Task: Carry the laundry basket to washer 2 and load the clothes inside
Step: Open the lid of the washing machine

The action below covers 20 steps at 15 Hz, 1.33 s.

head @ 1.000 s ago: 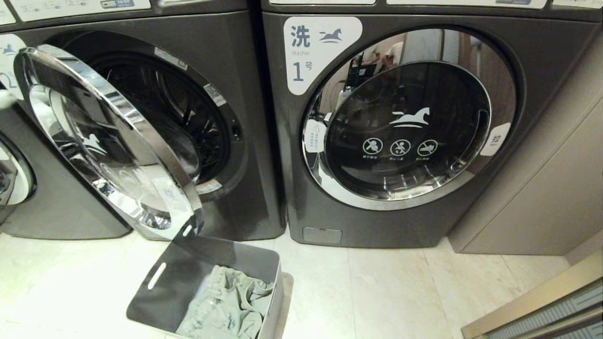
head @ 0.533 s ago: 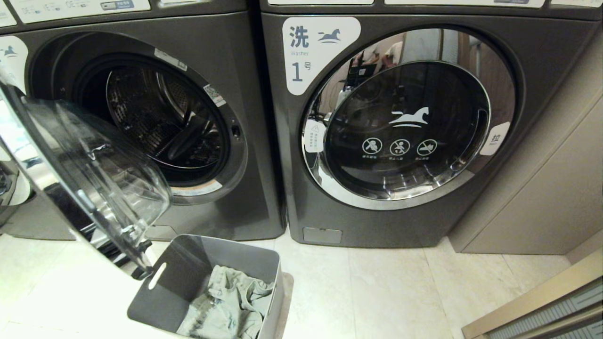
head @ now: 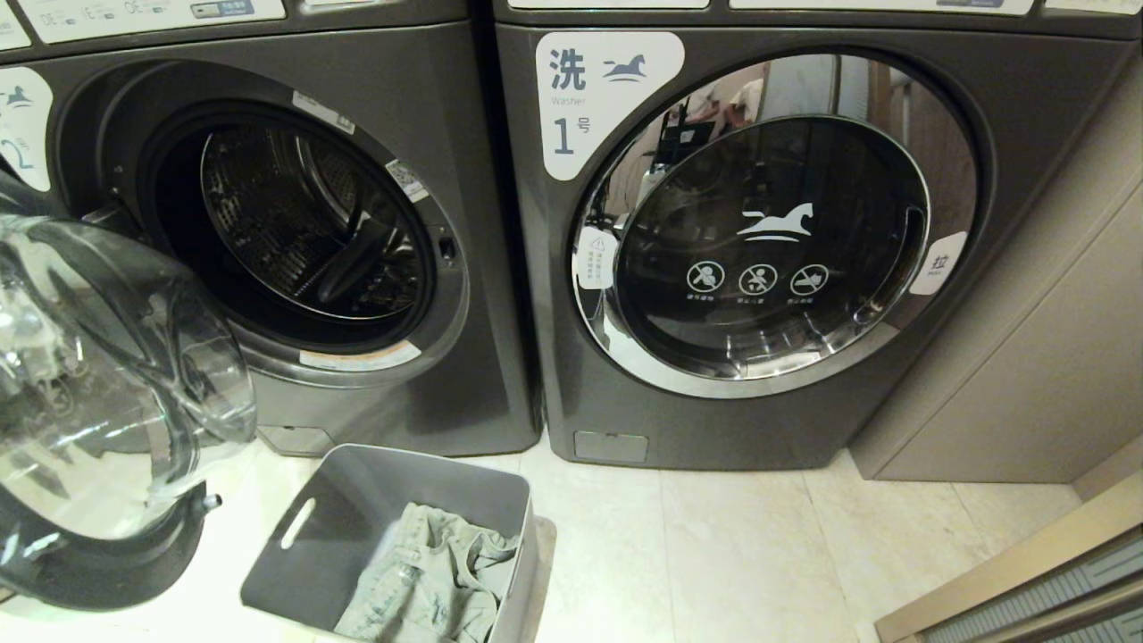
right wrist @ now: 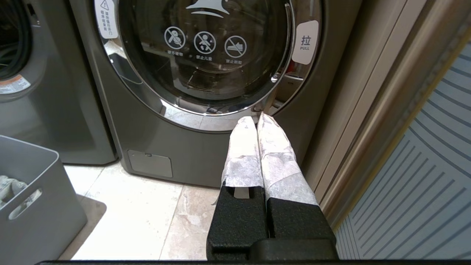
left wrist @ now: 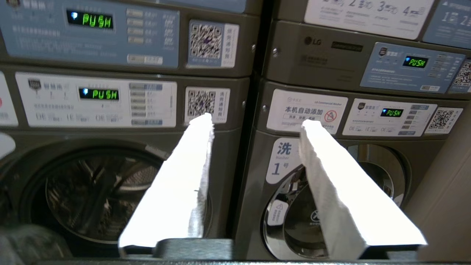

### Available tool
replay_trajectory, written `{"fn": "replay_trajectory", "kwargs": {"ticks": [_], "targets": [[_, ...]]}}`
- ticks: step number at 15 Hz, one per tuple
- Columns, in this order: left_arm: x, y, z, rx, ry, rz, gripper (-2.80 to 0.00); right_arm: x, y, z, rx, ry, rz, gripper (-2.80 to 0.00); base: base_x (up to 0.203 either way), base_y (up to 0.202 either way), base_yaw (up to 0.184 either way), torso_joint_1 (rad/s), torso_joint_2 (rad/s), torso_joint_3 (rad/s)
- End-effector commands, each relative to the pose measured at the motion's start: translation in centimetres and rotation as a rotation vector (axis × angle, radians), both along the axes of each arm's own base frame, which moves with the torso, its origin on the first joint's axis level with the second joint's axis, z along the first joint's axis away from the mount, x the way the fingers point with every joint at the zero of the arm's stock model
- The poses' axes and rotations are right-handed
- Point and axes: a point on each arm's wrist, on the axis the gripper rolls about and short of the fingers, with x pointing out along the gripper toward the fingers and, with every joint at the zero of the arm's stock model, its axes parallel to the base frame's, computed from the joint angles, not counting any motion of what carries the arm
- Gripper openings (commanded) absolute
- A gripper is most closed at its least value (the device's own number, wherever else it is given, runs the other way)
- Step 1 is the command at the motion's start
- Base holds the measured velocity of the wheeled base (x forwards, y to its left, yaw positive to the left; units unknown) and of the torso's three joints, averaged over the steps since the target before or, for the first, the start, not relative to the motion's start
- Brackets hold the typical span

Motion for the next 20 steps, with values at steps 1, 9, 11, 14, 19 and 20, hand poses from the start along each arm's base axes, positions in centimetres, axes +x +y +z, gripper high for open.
{"fn": "replay_trajectory", "kwargs": {"ticks": [1,9,11,14,19,20], "targets": [[2.0,3.0,-0.4,-0.068,0.075,-0.021,-2.80,0.4,0.0,-1.1,-0.001,0.039,0.001,-2.80,0.000,0.000,0.000,0.000,0.00,0.000],[10.7,13.2,-3.2,-0.559,0.281,0.180,-2.80,0.4,0.0,-1.1,-0.001,0.039,0.001,-2.80,0.000,0.000,0.000,0.000,0.00,0.000],[12.6,14.8,-4.1,-0.415,0.291,0.427,-2.80,0.4,0.0,-1.1,-0.001,0.039,0.001,-2.80,0.000,0.000,0.000,0.000,0.00,0.000],[15.3,15.7,-5.4,-0.306,0.391,0.594,-2.80,0.4,0.0,-1.1,-0.001,0.039,0.001,-2.80,0.000,0.000,0.000,0.000,0.00,0.000],[18.6,14.9,-7.2,-0.233,0.598,0.581,-2.80,0.4,0.0,-1.1,-0.001,0.039,0.001,-2.80,0.000,0.000,0.000,0.000,0.00,0.000],[18.8,14.9,-7.2,-0.228,0.607,0.592,-2.80,0.4,0.0,-1.1,-0.001,0.039,0.001,-2.80,0.000,0.000,0.000,0.000,0.00,0.000]]}}
